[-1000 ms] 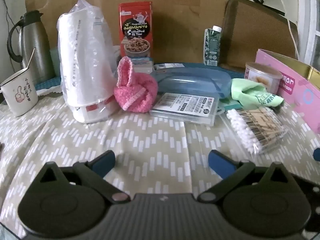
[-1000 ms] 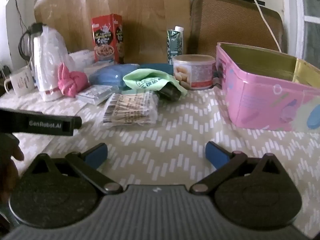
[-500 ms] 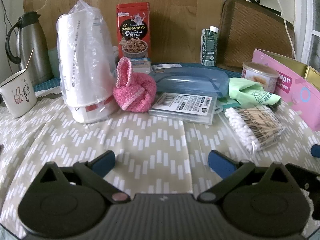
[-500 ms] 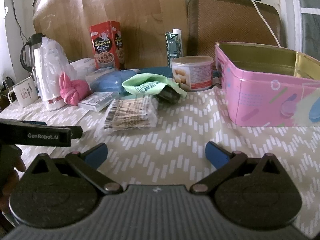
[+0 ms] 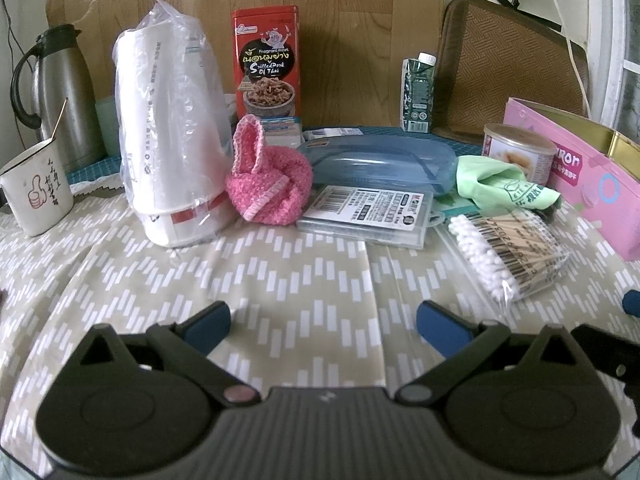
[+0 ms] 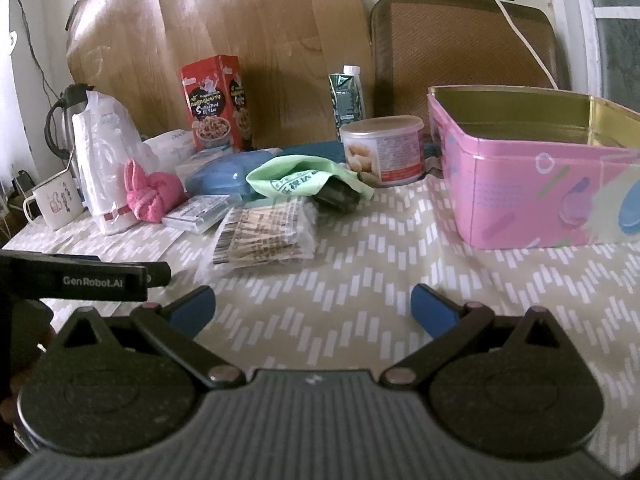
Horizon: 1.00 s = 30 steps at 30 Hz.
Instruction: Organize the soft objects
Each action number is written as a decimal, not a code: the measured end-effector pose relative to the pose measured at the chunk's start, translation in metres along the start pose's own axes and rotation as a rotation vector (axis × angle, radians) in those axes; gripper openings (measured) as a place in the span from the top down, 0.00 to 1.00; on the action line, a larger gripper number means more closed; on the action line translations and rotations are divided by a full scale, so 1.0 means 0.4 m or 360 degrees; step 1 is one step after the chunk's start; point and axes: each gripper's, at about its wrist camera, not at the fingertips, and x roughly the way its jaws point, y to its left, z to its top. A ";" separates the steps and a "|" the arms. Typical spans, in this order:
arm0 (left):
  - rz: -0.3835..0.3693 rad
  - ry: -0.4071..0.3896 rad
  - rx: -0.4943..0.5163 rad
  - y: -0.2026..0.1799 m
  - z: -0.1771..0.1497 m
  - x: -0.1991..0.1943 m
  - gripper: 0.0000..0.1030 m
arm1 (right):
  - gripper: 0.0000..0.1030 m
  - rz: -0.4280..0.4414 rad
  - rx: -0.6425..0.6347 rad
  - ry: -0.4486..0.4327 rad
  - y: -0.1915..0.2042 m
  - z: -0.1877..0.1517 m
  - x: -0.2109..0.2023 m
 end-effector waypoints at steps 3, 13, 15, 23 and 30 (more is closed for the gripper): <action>-0.0001 -0.0001 -0.0001 0.000 -0.001 0.000 0.00 | 0.04 -0.0014 -0.0032 -0.0010 0.009 -0.003 -0.002; -0.0089 -0.0036 -0.0101 0.027 -0.003 -0.011 0.00 | 0.22 -0.0005 -0.0189 -0.0067 0.041 -0.003 -0.019; -0.0115 -0.0064 -0.0169 0.047 -0.003 -0.016 0.00 | 0.22 0.0010 -0.0232 -0.0094 0.053 0.008 -0.023; -0.0159 -0.0096 -0.0309 0.083 -0.001 -0.014 0.00 | 0.11 0.0084 -0.0348 -0.0012 0.092 0.066 0.044; -0.0177 -0.0108 -0.0288 0.085 -0.009 -0.021 0.00 | 0.17 0.0106 -0.0368 0.0161 0.105 0.094 0.150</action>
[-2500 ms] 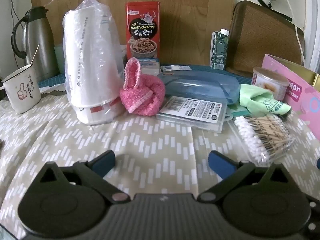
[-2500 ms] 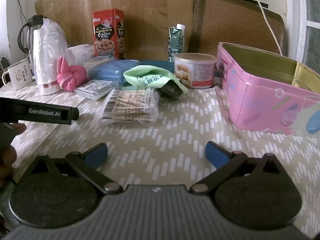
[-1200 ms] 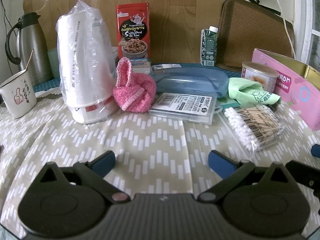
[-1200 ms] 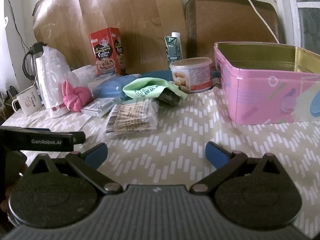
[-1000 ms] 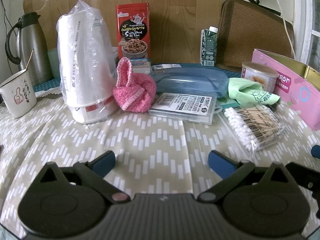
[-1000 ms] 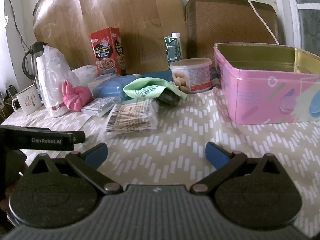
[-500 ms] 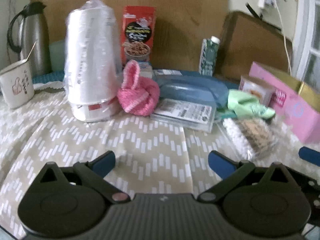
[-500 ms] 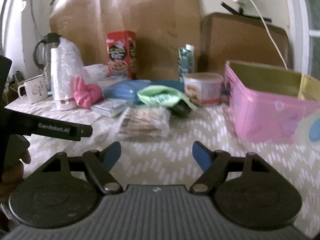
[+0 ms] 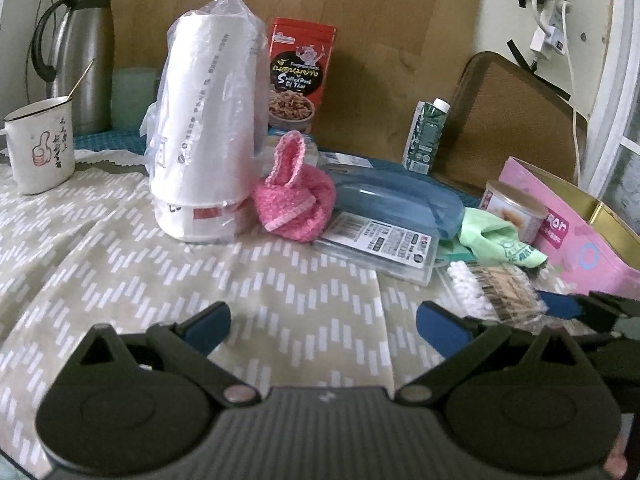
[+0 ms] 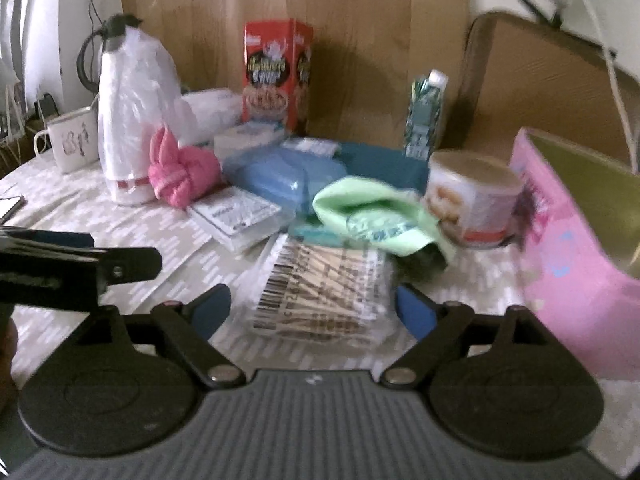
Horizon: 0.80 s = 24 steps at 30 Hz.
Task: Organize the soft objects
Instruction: 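Move the left tool toward the clear bag of cotton swabs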
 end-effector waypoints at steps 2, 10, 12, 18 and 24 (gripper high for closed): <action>-0.0009 0.0001 -0.0002 0.001 -0.001 -0.001 0.00 | 0.24 0.0002 0.0011 -0.0015 0.002 -0.006 -0.006; -0.0040 0.0023 0.0039 -0.009 -0.004 0.003 0.00 | 0.27 0.0067 -0.0058 -0.0041 0.034 -0.080 -0.118; -0.0049 0.0029 0.0053 -0.011 -0.005 0.003 0.00 | 0.27 0.0104 -0.0073 -0.0051 0.045 -0.103 -0.152; -0.0082 0.0052 0.0052 -0.011 -0.005 0.002 0.00 | 0.20 0.0086 -0.0078 -0.0056 0.051 -0.123 -0.166; -0.0320 0.0115 -0.0093 -0.004 -0.023 -0.052 0.03 | 0.16 0.0098 -0.0064 -0.0062 0.040 -0.136 -0.164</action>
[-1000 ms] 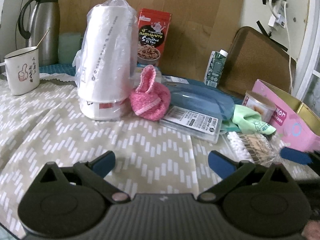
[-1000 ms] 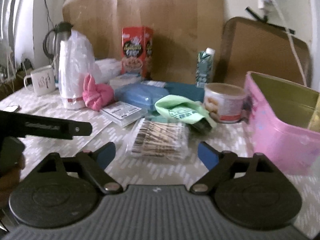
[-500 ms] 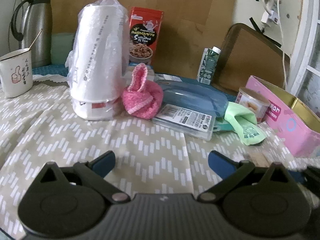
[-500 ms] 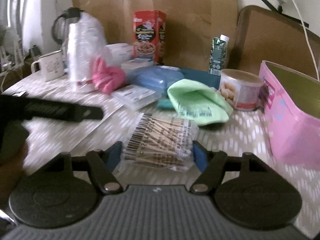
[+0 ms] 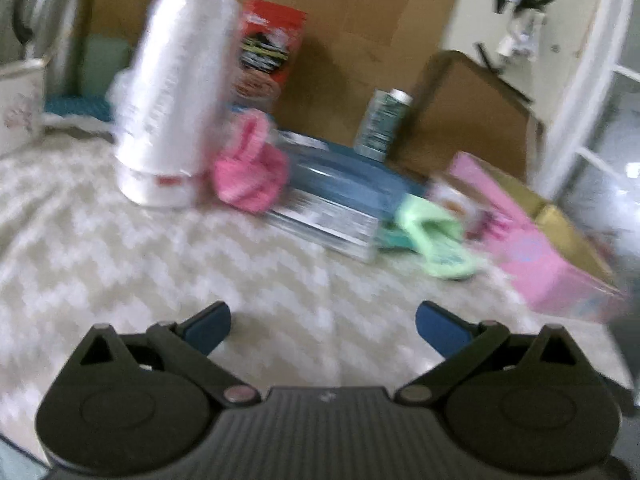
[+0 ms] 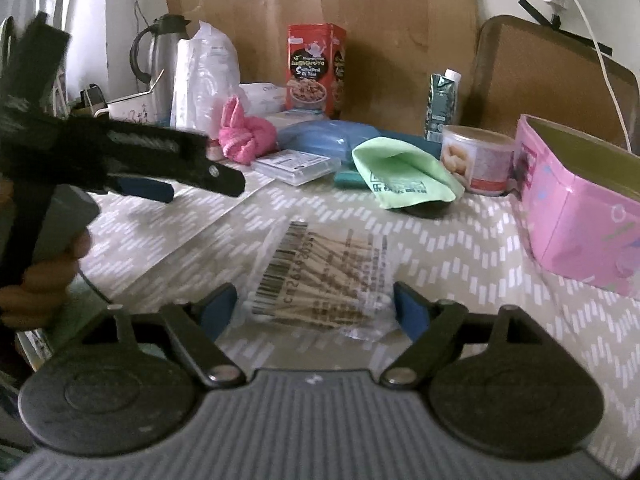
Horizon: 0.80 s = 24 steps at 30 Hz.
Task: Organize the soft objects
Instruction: 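Move the left tool toward the clear bag of cotton swabs, then carry the swab bag over the pink tin and open the left gripper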
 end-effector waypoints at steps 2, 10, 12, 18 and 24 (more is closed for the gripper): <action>-0.0058 0.0063 0.0050 -0.029 -0.010 -0.007 0.08 | 0.15 0.0005 -0.0005 -0.0018 0.000 -0.007 -0.003; -0.0231 0.0208 0.0050 -0.092 -0.035 -0.001 0.13 | 0.16 0.0027 -0.0019 -0.0060 -0.004 -0.018 -0.010; -0.0236 0.0213 0.0055 -0.106 -0.035 0.011 0.20 | 0.26 0.0035 -0.0016 -0.0079 -0.004 -0.019 -0.010; -0.0309 0.0293 0.0090 -0.157 -0.025 0.038 0.46 | 0.29 0.0036 -0.0041 -0.0145 0.010 -0.027 -0.021; -0.0436 0.0202 0.0221 -0.261 0.053 0.035 0.47 | 0.29 -0.0136 -0.0072 -0.0352 -0.018 -0.007 -0.067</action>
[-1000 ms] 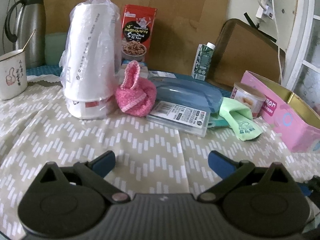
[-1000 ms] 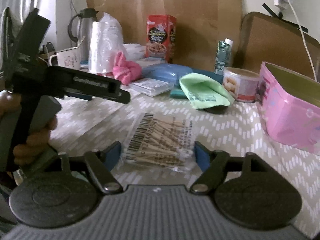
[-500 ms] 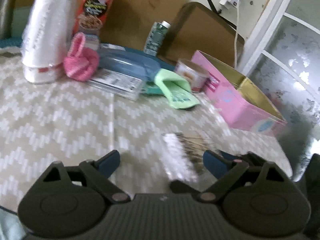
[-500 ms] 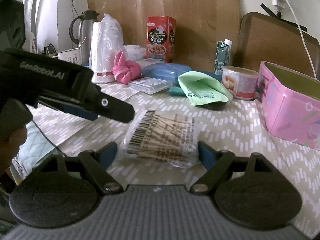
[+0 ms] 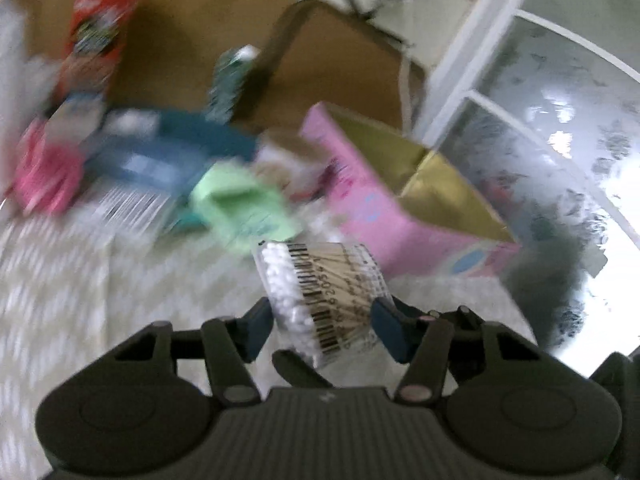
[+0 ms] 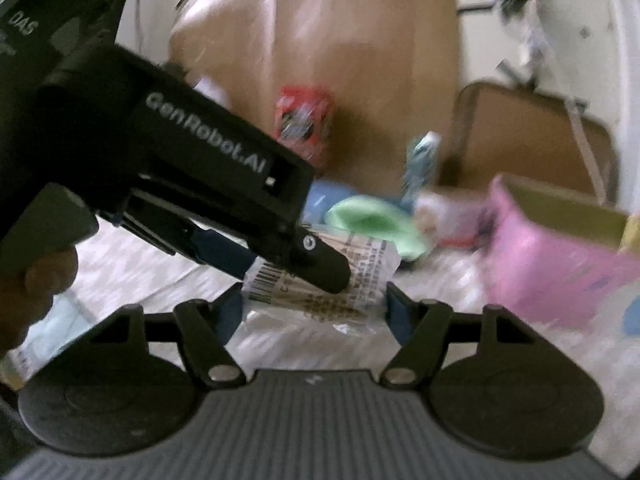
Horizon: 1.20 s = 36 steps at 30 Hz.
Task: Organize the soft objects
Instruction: 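Carry the swab bag over the pink tin and open the left gripper, then move the right tool toward the pink knitted bunny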
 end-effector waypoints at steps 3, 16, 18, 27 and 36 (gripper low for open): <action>-0.0079 -0.0042 0.0126 -0.069 0.063 0.043 0.47 | 0.29 -0.0156 -0.0045 -0.0112 -0.042 0.030 -0.019; -0.0071 0.0055 0.0338 -0.273 0.193 0.341 0.29 | 0.26 -0.0704 0.0140 -0.0028 -0.325 0.079 0.026; -0.0064 0.0030 0.0349 -0.271 0.183 0.324 0.23 | 0.23 -0.0752 0.0189 0.0021 -0.340 0.073 0.037; 0.0070 -0.0311 0.0274 -0.056 0.110 0.053 0.11 | 0.18 -0.0655 0.0223 -0.0198 -0.252 0.058 -0.019; 0.0749 -0.0355 -0.0092 0.310 -0.023 -0.124 0.12 | 0.51 -0.0108 0.0059 -0.0017 -0.052 0.103 0.065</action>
